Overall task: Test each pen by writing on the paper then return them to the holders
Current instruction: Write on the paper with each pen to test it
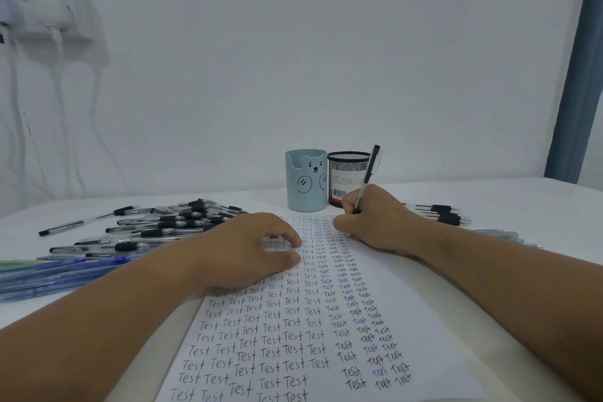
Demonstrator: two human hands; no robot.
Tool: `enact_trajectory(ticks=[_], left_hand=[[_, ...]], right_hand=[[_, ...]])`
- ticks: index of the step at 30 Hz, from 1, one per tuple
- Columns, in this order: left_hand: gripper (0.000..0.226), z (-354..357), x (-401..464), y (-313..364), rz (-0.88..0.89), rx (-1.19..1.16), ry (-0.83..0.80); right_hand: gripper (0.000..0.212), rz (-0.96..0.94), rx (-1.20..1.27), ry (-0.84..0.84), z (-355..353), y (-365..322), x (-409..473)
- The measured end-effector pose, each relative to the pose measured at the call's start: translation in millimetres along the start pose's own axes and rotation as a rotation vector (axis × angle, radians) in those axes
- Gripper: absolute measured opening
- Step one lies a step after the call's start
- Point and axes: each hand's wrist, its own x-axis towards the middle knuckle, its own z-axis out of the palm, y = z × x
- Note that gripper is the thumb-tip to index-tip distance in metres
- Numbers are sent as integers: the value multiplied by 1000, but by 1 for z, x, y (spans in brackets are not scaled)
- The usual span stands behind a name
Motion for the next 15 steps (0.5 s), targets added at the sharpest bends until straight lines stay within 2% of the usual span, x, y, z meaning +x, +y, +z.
enact_trajectory(ticks=[15], left_hand=[[28, -1, 0, 2, -14, 5, -5]], right_hand=[[37, 1, -2, -24, -1, 3, 2]])
